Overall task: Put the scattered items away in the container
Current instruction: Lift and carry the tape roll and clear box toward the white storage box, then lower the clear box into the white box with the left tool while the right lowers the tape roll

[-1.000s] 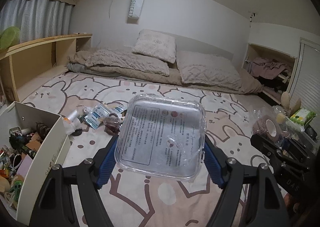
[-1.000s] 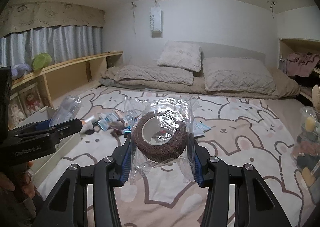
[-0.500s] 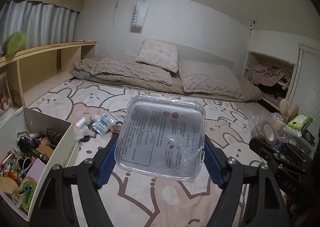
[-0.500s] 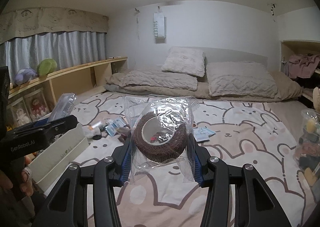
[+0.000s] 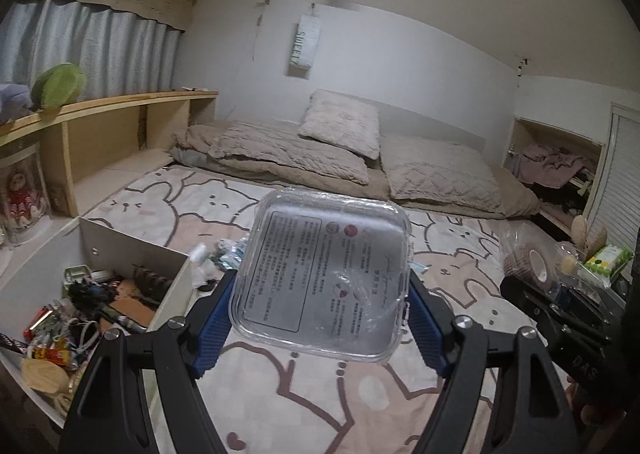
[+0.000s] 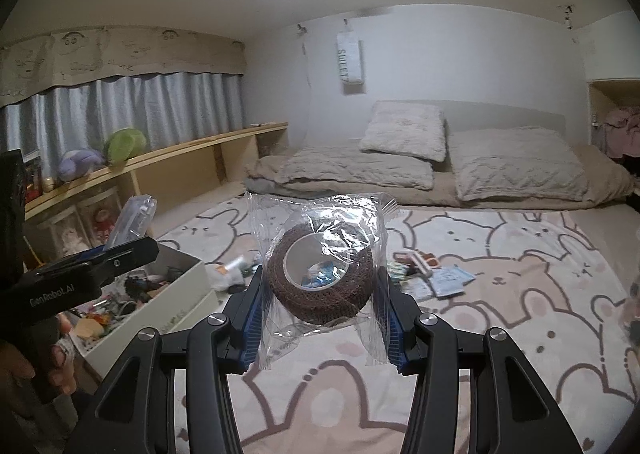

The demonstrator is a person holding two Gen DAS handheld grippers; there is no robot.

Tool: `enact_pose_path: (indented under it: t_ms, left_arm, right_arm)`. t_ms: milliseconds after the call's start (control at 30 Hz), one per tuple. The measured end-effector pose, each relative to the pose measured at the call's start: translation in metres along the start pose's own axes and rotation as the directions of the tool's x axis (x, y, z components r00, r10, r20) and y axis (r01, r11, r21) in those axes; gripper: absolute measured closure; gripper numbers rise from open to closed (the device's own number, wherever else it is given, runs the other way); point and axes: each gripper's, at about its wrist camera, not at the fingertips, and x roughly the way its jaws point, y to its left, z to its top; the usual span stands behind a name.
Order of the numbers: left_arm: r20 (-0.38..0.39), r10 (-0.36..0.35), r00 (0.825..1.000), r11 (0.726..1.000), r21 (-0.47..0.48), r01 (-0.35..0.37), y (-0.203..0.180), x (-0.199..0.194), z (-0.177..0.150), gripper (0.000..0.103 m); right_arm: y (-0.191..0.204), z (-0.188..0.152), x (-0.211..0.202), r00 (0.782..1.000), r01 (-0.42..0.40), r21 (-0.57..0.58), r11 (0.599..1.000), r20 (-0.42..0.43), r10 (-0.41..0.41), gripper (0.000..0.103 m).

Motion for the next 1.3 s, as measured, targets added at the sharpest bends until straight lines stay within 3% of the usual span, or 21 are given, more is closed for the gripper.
enact_pose_path:
  t_ms: [500, 1033, 1300]
  left_arm:
    - [0.017, 0.145, 0.989, 0.989, -0.027, -0.144, 0.071, -0.019, 0.003, 0.025]
    - [0.022, 0.268, 0.963, 0.954, -0.146, -0.262, 0.17, -0.041, 0.001, 0.025]
    - [0.003, 0.3, 0.954, 0.94, -0.17, -0.295, 0.199, -0.042, -0.009, 0.025]
  right_arm:
    - [0.051, 0.007, 0.036, 0.988, -0.15, -0.02, 0.989, -0.045, 0.149, 0.053]
    - [0.116, 0.013, 0.081, 0.95, -0.299, -0.029, 0.954, -0.107, 0.294, 0.053]
    - [0.149, 0.01, 0.103, 0.927, -0.352, -0.04, 0.935, -0.152, 0.343, 0.053]
